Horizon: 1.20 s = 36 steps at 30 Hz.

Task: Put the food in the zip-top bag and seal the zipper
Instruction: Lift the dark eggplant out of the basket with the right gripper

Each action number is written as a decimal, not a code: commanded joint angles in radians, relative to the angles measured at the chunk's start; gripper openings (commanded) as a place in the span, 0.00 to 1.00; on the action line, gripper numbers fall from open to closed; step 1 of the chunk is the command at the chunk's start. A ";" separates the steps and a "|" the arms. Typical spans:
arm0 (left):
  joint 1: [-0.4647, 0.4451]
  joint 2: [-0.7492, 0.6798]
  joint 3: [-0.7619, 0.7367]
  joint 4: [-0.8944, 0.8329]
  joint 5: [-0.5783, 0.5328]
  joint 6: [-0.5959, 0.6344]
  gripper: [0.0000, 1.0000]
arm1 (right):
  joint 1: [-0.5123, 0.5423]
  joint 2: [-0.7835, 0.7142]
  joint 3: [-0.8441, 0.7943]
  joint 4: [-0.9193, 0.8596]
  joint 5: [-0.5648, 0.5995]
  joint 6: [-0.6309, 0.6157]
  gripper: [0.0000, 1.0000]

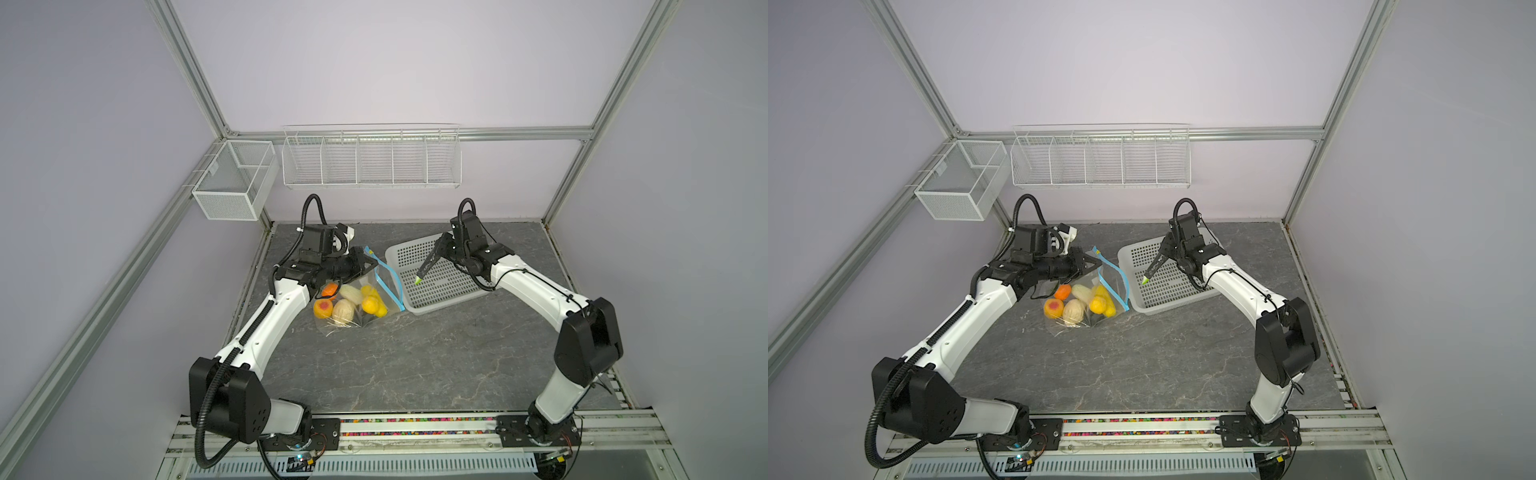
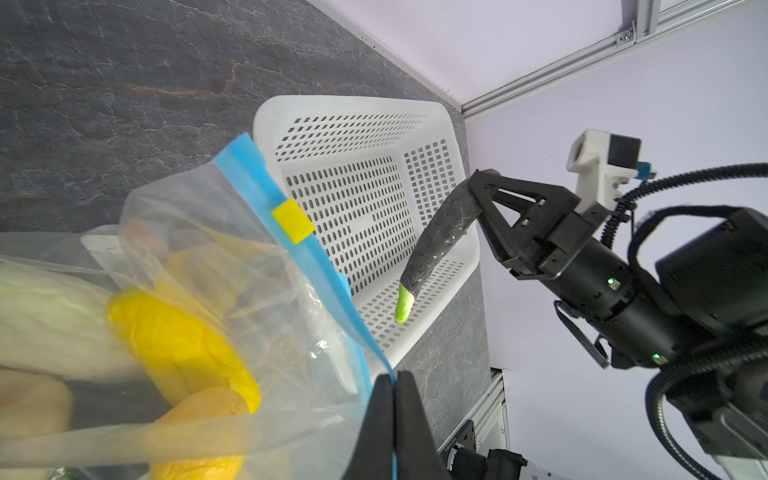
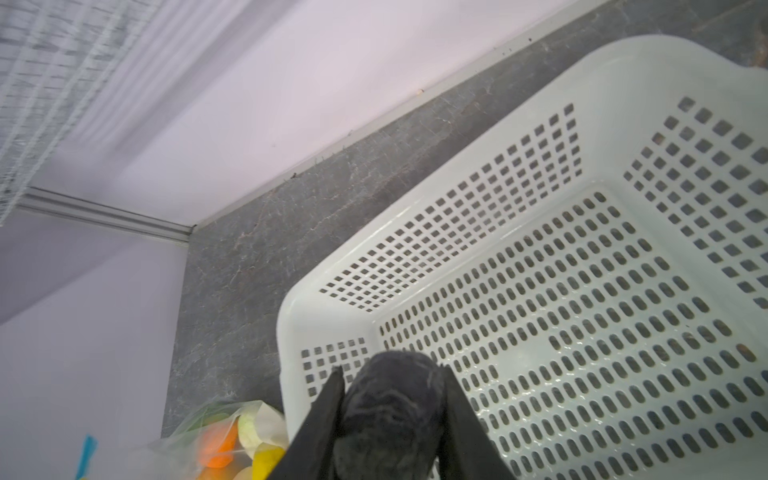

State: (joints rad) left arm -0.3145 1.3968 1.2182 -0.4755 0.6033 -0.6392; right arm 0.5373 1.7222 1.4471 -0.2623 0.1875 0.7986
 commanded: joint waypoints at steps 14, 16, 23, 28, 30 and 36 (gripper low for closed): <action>0.012 -0.013 0.024 0.003 -0.011 -0.002 0.00 | 0.150 -0.076 -0.056 0.231 0.115 0.024 0.24; 0.012 -0.013 0.020 0.008 -0.012 -0.005 0.00 | 0.163 -0.065 -0.048 0.238 0.109 0.047 0.24; 0.011 -0.017 0.006 0.033 -0.019 -0.014 0.00 | 0.186 -0.036 -0.001 0.219 0.104 0.105 0.24; 0.014 -0.016 0.005 0.062 -0.014 -0.031 0.00 | 0.223 -0.025 0.009 0.207 0.149 0.146 0.25; 0.014 -0.017 0.007 0.071 -0.017 -0.040 0.00 | 0.236 -0.011 0.024 0.199 0.146 0.165 0.25; 0.015 -0.032 0.006 0.076 -0.029 -0.054 0.00 | 0.294 0.029 0.068 0.175 0.171 0.186 0.26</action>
State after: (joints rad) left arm -0.3069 1.3956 1.2186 -0.4358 0.5907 -0.6804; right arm 0.8104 1.7321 1.4841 -0.0685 0.3332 0.9436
